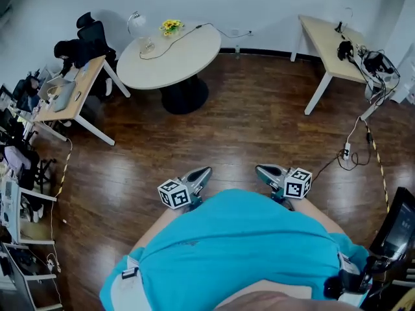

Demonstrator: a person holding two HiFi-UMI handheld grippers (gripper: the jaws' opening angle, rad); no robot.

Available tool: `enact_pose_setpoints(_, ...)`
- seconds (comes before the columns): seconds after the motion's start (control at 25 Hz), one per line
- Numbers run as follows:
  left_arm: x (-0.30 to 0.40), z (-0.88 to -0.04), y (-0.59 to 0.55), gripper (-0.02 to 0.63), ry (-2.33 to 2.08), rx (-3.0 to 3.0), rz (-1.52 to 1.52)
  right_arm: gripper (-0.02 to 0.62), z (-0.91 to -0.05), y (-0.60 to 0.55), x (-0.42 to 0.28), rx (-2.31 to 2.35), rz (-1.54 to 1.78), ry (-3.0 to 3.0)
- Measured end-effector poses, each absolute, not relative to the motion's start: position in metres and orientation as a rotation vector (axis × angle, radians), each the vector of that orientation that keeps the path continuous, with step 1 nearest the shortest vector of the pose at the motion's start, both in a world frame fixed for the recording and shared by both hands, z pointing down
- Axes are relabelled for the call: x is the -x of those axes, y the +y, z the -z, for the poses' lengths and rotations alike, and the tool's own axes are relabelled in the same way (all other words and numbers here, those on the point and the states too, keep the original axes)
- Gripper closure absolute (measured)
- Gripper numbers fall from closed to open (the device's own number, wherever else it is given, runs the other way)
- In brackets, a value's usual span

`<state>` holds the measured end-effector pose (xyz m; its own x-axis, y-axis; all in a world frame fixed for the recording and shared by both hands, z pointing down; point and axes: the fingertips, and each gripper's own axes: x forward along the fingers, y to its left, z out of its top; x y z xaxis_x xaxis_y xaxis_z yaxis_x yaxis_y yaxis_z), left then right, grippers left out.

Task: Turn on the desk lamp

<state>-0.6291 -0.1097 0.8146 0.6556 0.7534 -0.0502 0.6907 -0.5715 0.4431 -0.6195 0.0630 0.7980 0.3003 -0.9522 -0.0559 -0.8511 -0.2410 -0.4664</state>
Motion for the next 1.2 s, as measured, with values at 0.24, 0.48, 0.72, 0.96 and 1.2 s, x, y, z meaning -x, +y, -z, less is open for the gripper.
enact_pose_setpoints(0.24, 0.542, -0.800, -0.104, 0.586, 1.050, -2.443, -0.185, 0.594, -0.787, 0.075, 0.525, 2.136, 0.314, 1.618)
enact_pose_setpoints(0.48, 0.414, -0.793, -0.129, 0.586, 1.116, -2.389, -0.154, 0.594, -0.758, 0.050, 0.403, 2.217, 0.303, 1.574)
enact_pose_setpoints(0.72, 0.291, -0.764, -0.145, 0.586, 1.264, -2.355, -0.165, 0.594, -0.729, 0.048, 0.294, 2.349, 0.246, 1.479)
enact_pose_setpoints(0.96, 0.180, -0.738, -0.076, 0.586, 1.306, -2.334, -0.200, 0.594, -0.705, 0.121, 0.190, 2.345, 0.253, 1.388)
enact_pose_setpoints(1.2, 0.084, -0.749, -0.033, 0.586, 1.231, -2.370, -0.268, 0.594, -0.723, 0.177, 0.073, 2.302, 0.304, 1.365)
